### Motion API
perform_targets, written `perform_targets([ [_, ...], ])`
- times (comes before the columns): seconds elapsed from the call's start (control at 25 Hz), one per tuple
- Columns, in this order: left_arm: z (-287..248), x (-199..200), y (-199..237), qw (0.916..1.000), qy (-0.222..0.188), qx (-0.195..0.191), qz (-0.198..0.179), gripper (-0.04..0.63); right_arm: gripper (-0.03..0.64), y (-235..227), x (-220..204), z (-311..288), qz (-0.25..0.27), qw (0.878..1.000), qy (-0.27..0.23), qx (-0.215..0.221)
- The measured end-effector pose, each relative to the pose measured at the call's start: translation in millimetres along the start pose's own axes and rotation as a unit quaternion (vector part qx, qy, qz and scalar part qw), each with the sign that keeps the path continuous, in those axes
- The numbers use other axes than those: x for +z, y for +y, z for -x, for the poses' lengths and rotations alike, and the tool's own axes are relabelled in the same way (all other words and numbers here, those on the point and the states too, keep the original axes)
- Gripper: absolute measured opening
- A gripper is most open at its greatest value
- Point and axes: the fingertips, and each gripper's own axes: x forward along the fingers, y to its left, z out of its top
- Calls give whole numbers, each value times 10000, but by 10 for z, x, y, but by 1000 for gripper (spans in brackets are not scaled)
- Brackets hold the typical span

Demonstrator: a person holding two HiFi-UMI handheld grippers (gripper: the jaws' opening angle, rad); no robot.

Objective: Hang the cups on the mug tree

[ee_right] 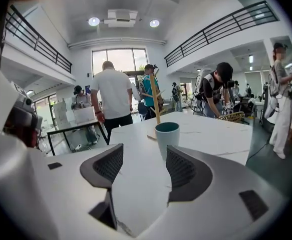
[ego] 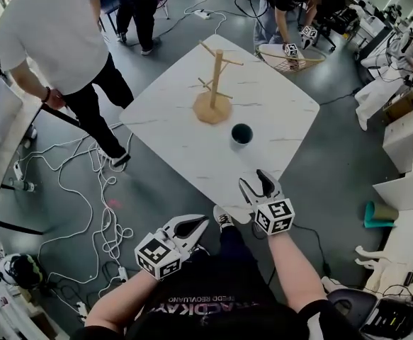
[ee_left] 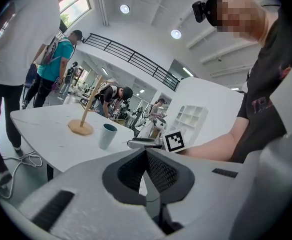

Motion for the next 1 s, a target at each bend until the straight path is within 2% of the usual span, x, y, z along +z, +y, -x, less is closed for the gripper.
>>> perform_targets([
  [0.48, -324, 37, 245, 9985, 160, 484, 186, -6, 267, -609, -323, -839, 81, 9979, 632, 150],
  [0.76, -565, 54, 340, 9983, 296, 462, 187, -6, 287, -682, -435, -1121, 192, 9951, 920, 304],
  [1.0, -888, 111, 382, 9986, 435, 286, 86, -6, 293, -725, -438, -1316, 357, 9935, 980, 448],
])
